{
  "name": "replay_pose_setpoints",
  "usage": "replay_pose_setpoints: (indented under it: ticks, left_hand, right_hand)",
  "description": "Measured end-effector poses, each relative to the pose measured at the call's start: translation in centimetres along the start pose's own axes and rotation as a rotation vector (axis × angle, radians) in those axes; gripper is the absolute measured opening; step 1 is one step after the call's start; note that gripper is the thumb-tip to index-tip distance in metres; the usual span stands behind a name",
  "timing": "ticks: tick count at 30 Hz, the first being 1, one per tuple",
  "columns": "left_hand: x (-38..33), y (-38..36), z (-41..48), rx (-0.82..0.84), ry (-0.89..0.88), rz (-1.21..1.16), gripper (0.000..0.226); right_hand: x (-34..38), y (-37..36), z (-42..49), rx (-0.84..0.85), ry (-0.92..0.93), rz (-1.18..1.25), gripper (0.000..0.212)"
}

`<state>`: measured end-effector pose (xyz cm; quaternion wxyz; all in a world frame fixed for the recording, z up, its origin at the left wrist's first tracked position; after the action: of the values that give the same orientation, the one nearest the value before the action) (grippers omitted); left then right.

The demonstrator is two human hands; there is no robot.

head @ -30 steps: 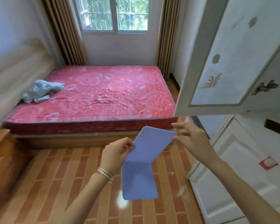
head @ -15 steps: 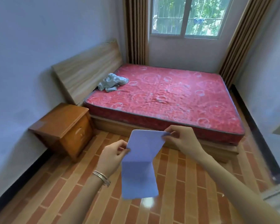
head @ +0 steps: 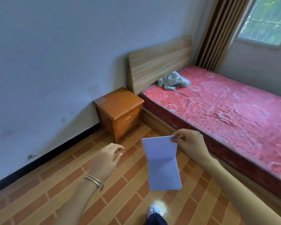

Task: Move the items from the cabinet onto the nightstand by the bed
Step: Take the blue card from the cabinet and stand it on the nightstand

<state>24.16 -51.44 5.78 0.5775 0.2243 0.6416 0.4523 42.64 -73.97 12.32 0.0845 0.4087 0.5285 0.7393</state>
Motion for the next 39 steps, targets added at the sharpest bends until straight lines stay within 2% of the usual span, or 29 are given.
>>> replay_pose_setpoints:
  ticks: [5,7,8,12,17,21,28,35,39]
  left_hand:
    - [2.9,0.6,4.1,-0.115,0.031,0.275,0.028]
    - [3.8,1.6,7.0,-0.163,0.048,0.368,0.026]
    - [4.1,2.0,8.5,-0.171,0.064,0.408,0.022]
    - [4.9,3.5,14.8,-0.107,0.192,0.496,0.046]
    - [6.4,2.6,19.7,-0.043,0.308,0.552,0.051]
    - [8.4,0.5,21.7,0.038,0.393,0.548,0.054]
    - [13.7,-0.9,26.1,0.131,0.433,0.522,0.056]
    - [21.9,3.6,34.8,0.070,0.485,0.496,0.056]
    - [25.8,5.9,40.4,-0.003,0.453,0.496,0.054]
  right_hand:
    - [-0.6,-1.9,9.1,0.101,0.056,0.047,0.012]
    - [-0.8,-2.0,13.3,0.117,0.075,0.087,0.014]
    - [-1.0,-1.9,15.4,0.118,0.089,0.102,0.015]
    - [-1.5,-1.5,23.4,0.133,0.164,0.120,0.014]
    - [-2.5,-2.4,31.2,0.171,0.266,0.114,0.010]
    - [-4.0,-4.6,35.5,0.248,0.265,0.115,0.009]
    - [-5.2,-8.9,44.3,0.365,0.208,0.136,0.006]
    - [-1.1,-10.9,56.9,0.365,0.254,0.110,0.009]
    - [1.2,-12.9,63.9,0.389,0.280,0.075,0.006]
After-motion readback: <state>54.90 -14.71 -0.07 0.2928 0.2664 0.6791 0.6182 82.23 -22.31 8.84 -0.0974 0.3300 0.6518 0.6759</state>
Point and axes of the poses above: each hand's wrist, its own z-axis towards the middle knuckle, its own y-axis out of the back of the hand, x = y × z, the point moved 3 cm from there along z, towards the middle knuckle, and after that the axes turned 12 degrees about x, right-handed, at the moved point
